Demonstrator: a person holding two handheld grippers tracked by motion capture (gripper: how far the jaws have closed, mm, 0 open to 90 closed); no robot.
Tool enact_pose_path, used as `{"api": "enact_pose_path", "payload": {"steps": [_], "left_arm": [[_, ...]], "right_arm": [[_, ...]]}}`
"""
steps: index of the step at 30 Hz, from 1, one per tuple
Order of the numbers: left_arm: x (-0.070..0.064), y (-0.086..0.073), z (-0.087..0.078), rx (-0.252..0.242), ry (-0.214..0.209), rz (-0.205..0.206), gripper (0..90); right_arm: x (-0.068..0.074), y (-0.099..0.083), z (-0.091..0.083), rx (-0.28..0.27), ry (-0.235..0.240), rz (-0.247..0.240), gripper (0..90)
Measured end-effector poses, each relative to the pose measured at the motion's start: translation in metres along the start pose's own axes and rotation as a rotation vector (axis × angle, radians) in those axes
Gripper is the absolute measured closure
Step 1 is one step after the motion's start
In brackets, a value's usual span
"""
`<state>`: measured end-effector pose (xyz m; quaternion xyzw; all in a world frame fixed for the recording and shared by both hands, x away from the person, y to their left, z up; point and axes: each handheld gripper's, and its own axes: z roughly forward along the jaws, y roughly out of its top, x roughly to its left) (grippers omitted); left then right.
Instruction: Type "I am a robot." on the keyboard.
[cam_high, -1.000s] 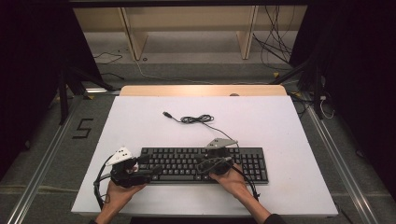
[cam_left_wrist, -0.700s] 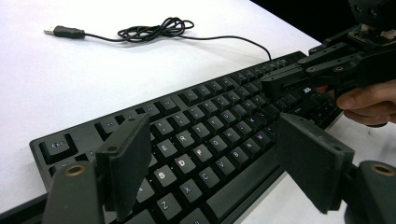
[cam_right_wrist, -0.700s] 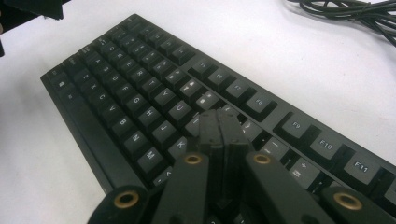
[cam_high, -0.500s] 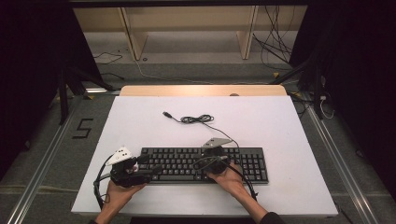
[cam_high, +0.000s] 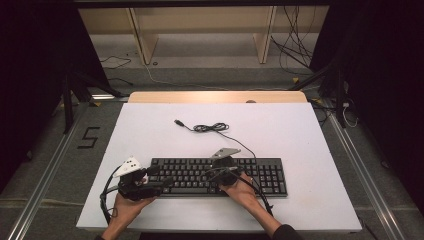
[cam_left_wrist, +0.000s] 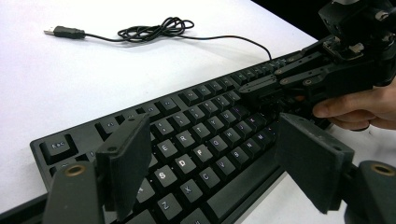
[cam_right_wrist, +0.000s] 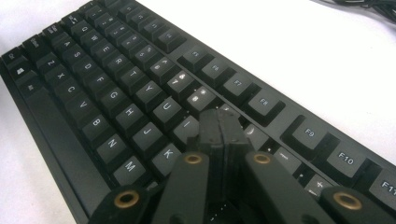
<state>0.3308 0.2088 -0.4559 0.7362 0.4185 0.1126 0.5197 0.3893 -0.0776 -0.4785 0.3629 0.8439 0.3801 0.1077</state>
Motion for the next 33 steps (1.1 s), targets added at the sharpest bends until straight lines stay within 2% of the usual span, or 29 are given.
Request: {"api": "enact_pose_path", "payload": {"steps": [6,10,12,17,20,22,26,33], "left_arm": [[0.000,0.000,-0.001,-0.003,0.004,0.002,26.7],[0.002,0.000,-0.001,-0.007,0.007,-0.001,26.7],[0.002,0.000,-0.001,-0.009,0.009,-0.002,26.7],[0.003,0.000,-0.003,-0.015,0.020,-0.003,26.8],[0.004,0.001,-0.003,-0.019,0.024,-0.008,26.8],[0.005,0.001,-0.004,-0.025,0.029,-0.013,26.8],[0.006,0.001,-0.004,-0.024,0.033,-0.013,26.8],[0.007,0.001,-0.005,-0.034,0.041,-0.023,26.9]], "right_arm": [[0.001,0.001,-0.001,0.003,-0.006,0.011,90.0],[-0.002,0.002,-0.007,-0.042,0.015,0.040,88.7],[-0.003,0.004,-0.013,-0.079,0.042,0.053,82.6],[-0.001,0.004,-0.022,-0.121,0.075,0.059,67.8],[0.002,0.004,-0.027,-0.136,0.099,0.047,52.1],[0.005,0.003,-0.030,-0.146,0.105,0.037,45.9],[0.008,0.001,-0.039,-0.179,0.121,0.023,38.5],[0.014,-0.001,-0.044,-0.220,0.171,0.015,31.8]]}}
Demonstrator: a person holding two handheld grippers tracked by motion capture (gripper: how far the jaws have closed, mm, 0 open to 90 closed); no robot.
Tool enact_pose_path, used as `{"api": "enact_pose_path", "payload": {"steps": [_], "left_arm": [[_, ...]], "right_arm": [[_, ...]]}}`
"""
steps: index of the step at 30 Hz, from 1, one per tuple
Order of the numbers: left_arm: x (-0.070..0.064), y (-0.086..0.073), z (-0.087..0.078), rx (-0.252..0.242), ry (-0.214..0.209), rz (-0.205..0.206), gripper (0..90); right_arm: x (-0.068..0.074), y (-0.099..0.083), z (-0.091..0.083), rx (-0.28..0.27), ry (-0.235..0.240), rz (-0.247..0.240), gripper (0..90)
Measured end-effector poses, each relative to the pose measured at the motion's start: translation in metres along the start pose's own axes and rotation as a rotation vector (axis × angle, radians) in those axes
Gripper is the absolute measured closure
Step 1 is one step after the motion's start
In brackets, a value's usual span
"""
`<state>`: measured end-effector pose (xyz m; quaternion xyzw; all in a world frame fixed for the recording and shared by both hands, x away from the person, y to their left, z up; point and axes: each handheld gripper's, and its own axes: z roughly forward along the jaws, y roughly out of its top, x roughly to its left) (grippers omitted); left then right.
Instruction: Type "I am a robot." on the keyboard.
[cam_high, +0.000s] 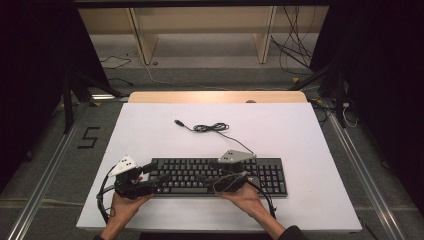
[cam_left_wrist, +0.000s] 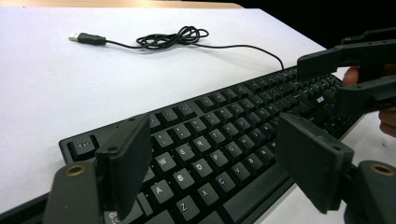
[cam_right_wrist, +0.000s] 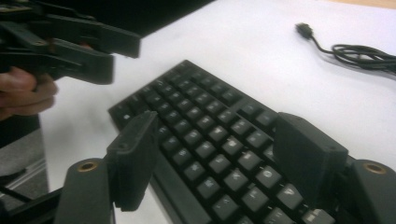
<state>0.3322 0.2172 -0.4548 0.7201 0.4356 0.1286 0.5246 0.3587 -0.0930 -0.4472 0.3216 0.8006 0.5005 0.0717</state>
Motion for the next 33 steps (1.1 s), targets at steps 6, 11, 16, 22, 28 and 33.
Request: {"api": "enact_pose_path", "payload": {"steps": [6,11,16,22,28,33], "left_arm": [[0.000,0.000,0.000,-0.006,0.006,0.000,26.9],[0.001,0.000,-0.001,-0.010,0.009,-0.003,26.9],[0.002,0.000,-0.001,-0.012,0.012,-0.004,26.9],[0.002,0.000,-0.002,-0.012,0.018,-0.005,26.9],[0.002,0.000,-0.001,-0.011,0.021,-0.005,26.9],[0.002,0.000,-0.001,-0.010,0.023,-0.006,27.0]], "right_arm": [[0.009,0.000,0.006,-0.001,0.034,-0.016,30.4],[0.013,0.002,0.015,0.026,0.026,-0.028,37.3],[0.015,0.002,0.025,0.056,0.014,-0.035,46.5],[0.015,0.002,0.033,0.091,0.009,-0.042,58.5],[0.017,0.000,0.041,0.123,0.011,-0.053,74.9],[0.019,0.000,0.047,0.144,0.012,-0.061,86.2]]}}
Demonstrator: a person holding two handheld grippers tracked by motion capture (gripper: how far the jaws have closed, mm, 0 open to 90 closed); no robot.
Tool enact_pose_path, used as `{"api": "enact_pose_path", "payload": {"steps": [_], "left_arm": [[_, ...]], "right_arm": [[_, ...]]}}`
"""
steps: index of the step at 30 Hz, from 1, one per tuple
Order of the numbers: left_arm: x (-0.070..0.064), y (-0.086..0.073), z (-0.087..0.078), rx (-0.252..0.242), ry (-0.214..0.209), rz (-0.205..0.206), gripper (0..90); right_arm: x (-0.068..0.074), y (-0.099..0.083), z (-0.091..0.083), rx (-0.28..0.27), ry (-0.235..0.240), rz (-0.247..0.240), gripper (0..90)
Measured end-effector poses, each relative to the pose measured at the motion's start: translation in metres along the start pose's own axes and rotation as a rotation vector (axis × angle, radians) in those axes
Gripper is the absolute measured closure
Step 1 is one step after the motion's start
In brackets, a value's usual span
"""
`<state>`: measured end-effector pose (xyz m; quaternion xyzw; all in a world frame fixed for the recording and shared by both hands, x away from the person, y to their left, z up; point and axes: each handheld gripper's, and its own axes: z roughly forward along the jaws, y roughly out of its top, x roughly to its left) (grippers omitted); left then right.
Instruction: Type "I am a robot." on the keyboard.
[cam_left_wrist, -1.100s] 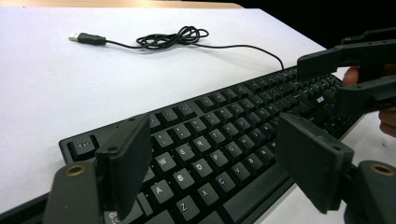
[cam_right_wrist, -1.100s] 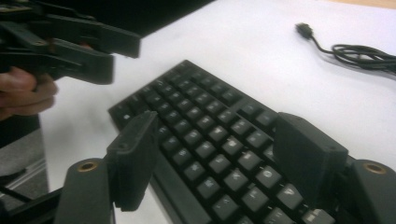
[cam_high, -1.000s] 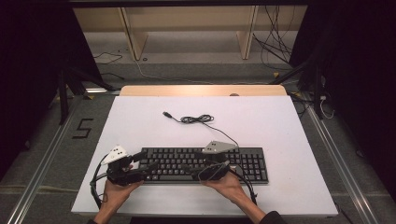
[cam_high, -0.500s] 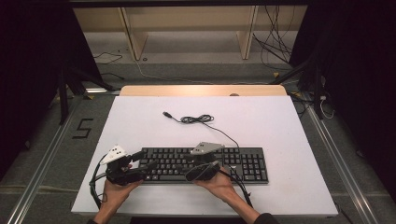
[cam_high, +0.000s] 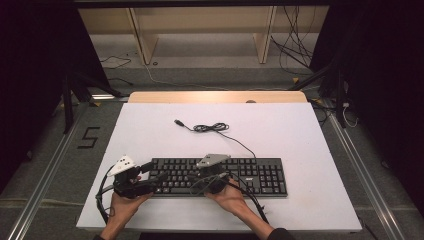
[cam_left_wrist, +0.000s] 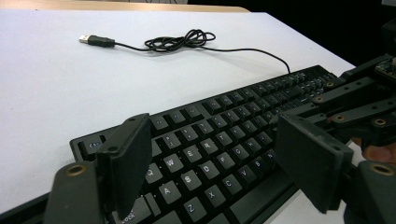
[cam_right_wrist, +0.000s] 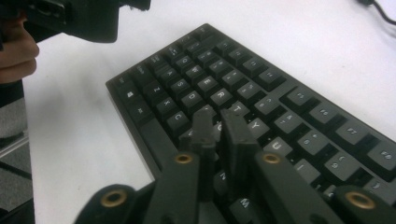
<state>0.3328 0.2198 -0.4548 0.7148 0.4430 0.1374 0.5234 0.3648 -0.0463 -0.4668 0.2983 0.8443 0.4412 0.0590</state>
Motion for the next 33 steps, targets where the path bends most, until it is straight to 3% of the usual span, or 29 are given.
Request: {"api": "enact_pose_path", "payload": {"steps": [3,21,25,29,33], "left_arm": [[0.000,0.000,0.000,0.002,0.000,0.001,27.1],[0.000,0.000,0.000,0.003,-0.003,0.001,27.2],[-0.001,0.000,0.000,0.002,-0.006,0.001,27.1],[0.000,0.000,-0.001,-0.001,-0.005,0.002,27.1],[0.000,0.000,-0.001,-0.003,-0.004,0.000,27.2]], "right_arm": [[0.001,0.000,0.004,0.015,0.001,-0.004,90.0],[0.004,-0.003,0.024,0.093,-0.031,-0.025,90.0],[0.007,-0.004,0.025,0.084,-0.046,-0.033,90.0],[0.004,-0.003,0.022,0.085,-0.035,-0.011,90.0],[-0.005,0.002,0.010,0.039,-0.048,0.012,90.0]]}}
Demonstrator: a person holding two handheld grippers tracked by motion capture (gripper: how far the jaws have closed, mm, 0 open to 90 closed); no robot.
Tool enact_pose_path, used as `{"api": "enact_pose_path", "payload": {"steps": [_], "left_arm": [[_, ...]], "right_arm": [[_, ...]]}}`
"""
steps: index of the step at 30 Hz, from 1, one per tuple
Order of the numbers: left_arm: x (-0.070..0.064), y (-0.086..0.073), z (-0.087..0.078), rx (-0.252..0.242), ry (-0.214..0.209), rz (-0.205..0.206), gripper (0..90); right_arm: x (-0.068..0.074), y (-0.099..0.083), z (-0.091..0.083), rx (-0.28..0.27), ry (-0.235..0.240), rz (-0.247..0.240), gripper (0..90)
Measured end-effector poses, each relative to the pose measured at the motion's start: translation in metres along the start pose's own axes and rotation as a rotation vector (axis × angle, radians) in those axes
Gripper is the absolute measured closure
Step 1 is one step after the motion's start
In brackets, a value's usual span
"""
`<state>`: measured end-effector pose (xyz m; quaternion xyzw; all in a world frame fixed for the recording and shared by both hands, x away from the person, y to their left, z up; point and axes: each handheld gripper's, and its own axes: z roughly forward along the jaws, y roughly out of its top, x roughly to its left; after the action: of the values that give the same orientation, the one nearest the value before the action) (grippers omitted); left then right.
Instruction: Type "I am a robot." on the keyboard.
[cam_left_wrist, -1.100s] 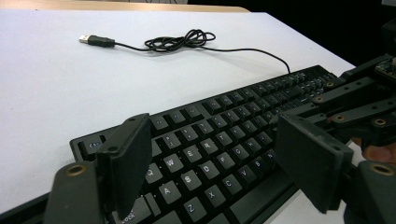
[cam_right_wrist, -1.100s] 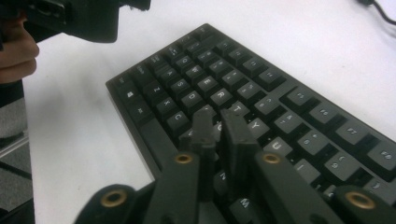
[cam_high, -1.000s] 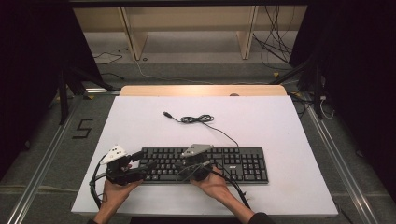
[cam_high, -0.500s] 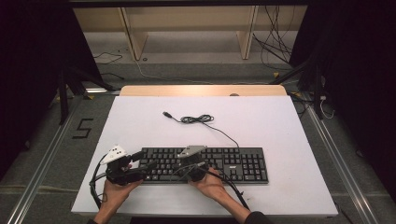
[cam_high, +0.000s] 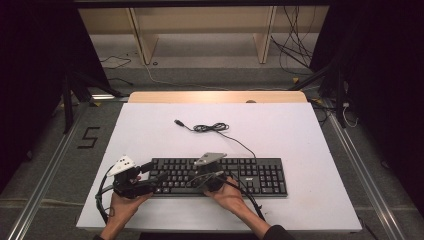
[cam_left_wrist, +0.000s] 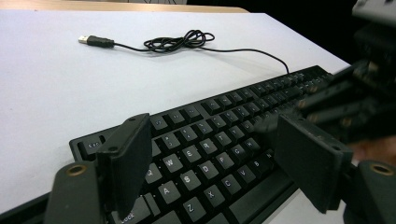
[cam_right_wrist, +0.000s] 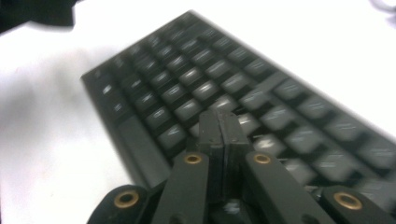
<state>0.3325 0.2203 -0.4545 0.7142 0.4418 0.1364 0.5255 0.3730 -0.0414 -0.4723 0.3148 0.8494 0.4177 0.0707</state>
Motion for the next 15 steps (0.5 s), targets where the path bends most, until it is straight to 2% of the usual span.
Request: {"api": "enact_pose_path", "payload": {"steps": [6,8,11,15], "left_arm": [[0.000,0.000,0.000,-0.003,-0.001,-0.002,27.2],[-0.001,0.000,0.000,-0.001,-0.001,0.000,27.2],[-0.001,0.000,0.000,0.000,-0.002,0.001,27.1],[0.000,0.000,0.000,0.000,-0.003,0.000,27.1]], "right_arm": [[-0.021,0.002,-0.022,-0.049,-0.034,0.047,83.9],[-0.025,0.001,-0.027,-0.058,-0.039,0.056,74.4],[-0.029,0.000,-0.033,-0.072,-0.035,0.066,69.1],[-0.032,0.000,-0.040,-0.088,-0.033,0.072,56.8]]}}
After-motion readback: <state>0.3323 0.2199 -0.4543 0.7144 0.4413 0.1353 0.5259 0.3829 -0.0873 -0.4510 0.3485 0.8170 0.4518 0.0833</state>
